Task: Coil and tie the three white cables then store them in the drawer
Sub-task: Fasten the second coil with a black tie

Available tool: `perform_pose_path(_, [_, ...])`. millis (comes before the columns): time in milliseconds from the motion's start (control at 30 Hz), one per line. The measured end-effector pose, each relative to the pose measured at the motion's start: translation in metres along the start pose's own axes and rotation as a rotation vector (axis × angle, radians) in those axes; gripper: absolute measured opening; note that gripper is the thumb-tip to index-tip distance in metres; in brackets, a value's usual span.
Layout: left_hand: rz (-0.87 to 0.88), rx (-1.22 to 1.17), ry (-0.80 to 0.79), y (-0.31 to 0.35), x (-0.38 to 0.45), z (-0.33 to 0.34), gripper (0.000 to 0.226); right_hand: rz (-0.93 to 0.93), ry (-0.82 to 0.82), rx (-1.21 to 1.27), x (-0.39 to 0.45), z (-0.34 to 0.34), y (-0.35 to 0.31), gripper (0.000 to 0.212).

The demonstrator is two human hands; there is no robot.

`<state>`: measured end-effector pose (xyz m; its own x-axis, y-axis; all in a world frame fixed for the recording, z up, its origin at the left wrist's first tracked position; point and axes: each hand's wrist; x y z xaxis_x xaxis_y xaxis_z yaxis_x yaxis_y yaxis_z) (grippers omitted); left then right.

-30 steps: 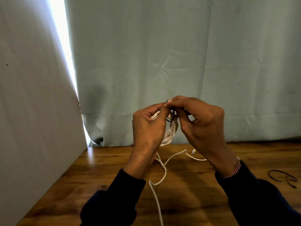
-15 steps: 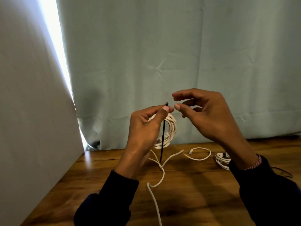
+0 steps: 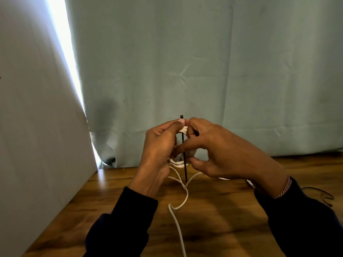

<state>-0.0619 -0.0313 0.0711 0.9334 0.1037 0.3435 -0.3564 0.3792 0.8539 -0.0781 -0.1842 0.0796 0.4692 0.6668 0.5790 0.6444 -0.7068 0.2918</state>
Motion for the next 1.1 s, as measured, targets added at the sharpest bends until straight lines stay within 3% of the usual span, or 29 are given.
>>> perform_pose_path(233, [-0.071, 0.011, -0.013, 0.0, 0.009, -0.009, 0.02, -0.024, -0.014, -0.236, -0.001, 0.003, -0.001, 0.027])
perform_pose_path(400, [-0.087, -0.001, -0.015, 0.001, 0.012, -0.012, 0.022, -0.077, 0.017, -0.097, 0.0, 0.001, 0.006, 0.017])
perform_pose_path(500, [-0.054, 0.033, -0.017, 0.003, 0.009, -0.009, 0.019, -0.057, 0.021, 0.108, 0.0, -0.001, 0.01, 0.019])
perform_pose_path(700, [0.007, 0.046, 0.009, 0.003, 0.002, -0.004, 0.019, 0.189, 0.348, 0.472, 0.003, -0.002, 0.003, 0.019])
perform_pose_path(800, [0.029, 0.067, 0.013, 0.002, 0.0, -0.003, 0.016, 0.364, 0.481, 0.612, 0.006, 0.004, -0.002, 0.034])
perform_pose_path(967, [0.029, 0.073, 0.006, 0.002, -0.002, 0.0, 0.02, 0.378, 0.581, 0.483, 0.008, 0.011, 0.001, 0.02])
perform_pose_path(1100, [0.047, 0.078, 0.027, 0.002, -0.003, 0.002, 0.021, 0.331, 0.56, 0.403, 0.007, 0.014, 0.004, 0.027])
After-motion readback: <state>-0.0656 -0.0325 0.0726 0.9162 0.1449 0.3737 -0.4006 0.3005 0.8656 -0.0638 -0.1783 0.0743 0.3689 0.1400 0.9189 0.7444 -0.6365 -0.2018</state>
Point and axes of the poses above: each hand's wrist, its own x-axis towards the middle knuckle, its own z-axis out of the palm, y = z × x, and after that the axes turned 14 degrees about -x, right-handed
